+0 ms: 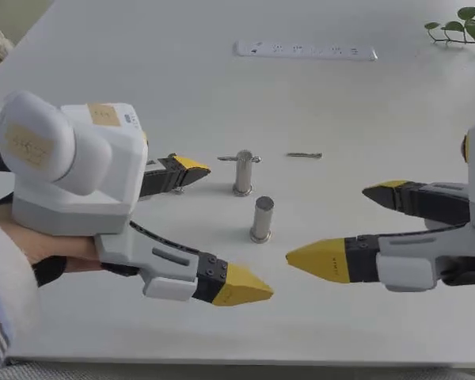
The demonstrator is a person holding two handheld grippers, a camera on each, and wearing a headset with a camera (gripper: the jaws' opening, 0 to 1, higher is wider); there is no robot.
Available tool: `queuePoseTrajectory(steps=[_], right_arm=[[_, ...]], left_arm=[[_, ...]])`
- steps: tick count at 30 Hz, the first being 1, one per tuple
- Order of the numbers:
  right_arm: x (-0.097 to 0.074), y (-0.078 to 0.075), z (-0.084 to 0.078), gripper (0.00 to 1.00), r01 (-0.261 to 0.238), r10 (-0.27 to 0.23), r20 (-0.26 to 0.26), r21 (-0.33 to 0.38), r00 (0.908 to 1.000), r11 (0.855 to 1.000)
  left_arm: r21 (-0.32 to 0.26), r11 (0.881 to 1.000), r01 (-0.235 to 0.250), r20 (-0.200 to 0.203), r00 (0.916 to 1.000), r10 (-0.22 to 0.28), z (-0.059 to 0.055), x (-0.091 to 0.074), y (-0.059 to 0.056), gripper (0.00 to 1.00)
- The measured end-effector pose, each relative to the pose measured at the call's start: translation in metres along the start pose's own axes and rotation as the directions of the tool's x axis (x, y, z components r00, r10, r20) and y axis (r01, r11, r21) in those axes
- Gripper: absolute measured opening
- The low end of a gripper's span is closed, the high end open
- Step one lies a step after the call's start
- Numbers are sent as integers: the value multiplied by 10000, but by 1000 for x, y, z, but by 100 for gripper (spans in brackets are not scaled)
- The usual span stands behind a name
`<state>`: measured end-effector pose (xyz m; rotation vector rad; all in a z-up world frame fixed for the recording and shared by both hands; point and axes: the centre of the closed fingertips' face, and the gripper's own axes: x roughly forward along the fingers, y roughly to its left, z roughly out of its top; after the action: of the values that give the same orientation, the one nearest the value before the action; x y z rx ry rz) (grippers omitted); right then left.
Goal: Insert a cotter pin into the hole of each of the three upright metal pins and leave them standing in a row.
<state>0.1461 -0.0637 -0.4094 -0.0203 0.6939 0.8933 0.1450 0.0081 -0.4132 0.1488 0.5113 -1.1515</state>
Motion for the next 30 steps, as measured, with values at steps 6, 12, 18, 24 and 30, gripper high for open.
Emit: queuePoseTrajectory(steps=[6, 12, 18, 24, 30], right_arm=[[-2, -5, 2, 93, 111, -116, -185, -261, 9998, 9996], [-4, -16, 8, 92, 274, -305, -420, -718, 9986, 9970], [-4, -33, 17, 90, 342, -435, -723, -1252, 9964, 9915], [-1, -54, 28, 88, 393, -604, -1097, -1856, 9921, 9818], [6, -75, 37, 83, 195, -653, -1639, -2669, 9843, 9635]], left_arm=[[-385, 9991, -153, 53, 9999, 155, -6, -7, 2, 99], [-814, 9948, -604, 121, 9980, 616, -11, -14, 7, 99], [-623, 9943, -870, 200, 9959, 883, -11, -22, 8, 99], [-761, 9918, -1024, 301, 9940, 1050, -12, -28, 7, 99], [-1054, 9876, -1163, 445, 9916, 1215, -11, -32, 8, 99]])
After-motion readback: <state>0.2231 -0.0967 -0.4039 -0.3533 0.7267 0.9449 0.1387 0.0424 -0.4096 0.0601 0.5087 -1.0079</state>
